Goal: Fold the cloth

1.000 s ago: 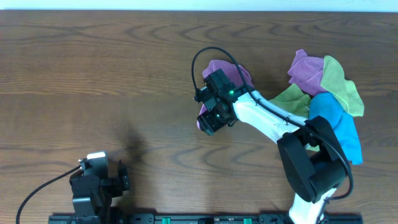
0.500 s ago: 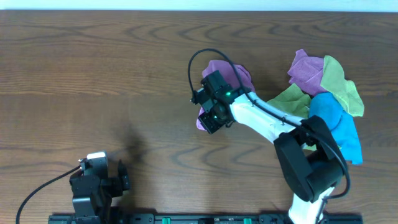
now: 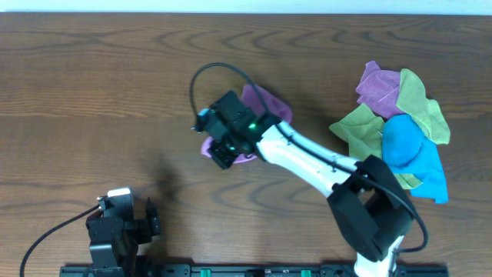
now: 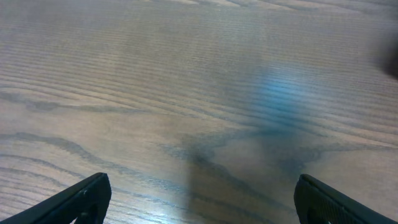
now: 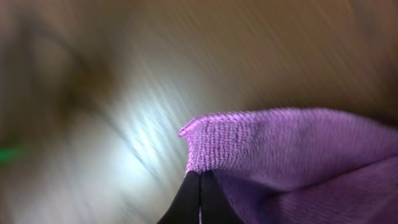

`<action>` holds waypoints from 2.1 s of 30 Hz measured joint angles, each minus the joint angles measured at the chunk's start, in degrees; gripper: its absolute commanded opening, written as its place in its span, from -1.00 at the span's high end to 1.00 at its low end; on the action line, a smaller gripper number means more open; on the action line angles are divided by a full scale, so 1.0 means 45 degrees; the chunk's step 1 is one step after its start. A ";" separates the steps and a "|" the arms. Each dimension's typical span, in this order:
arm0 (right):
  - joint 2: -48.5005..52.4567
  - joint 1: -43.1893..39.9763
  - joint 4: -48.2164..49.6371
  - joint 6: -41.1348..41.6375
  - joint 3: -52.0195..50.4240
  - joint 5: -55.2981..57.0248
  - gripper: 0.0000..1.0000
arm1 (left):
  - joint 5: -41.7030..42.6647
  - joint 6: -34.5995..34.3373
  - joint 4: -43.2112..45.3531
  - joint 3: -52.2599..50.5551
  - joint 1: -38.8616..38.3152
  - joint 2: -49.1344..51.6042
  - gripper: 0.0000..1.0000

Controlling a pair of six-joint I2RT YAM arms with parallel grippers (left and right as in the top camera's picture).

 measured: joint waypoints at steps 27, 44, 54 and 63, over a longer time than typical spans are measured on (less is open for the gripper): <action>0.0000 0.1069 -0.0787 -0.0005 0.6387 -0.0593 0.97 | 0.0000 0.0000 0.0005 0.0000 0.0000 0.0000 -0.90; 0.0000 -0.1870 -0.5498 0.1749 0.7043 0.3322 0.97 | 0.0000 0.0000 0.0005 0.0000 0.0000 0.0000 -0.91; -0.0005 -0.5323 -0.5702 0.2307 0.4852 0.3769 0.24 | 0.0000 0.0000 0.0000 0.0000 0.0000 0.0000 -0.90; -0.0005 -0.6819 -0.5406 0.3133 0.2448 0.4614 -0.29 | 0.0000 0.0000 0.0000 0.0000 0.0000 0.0000 -0.90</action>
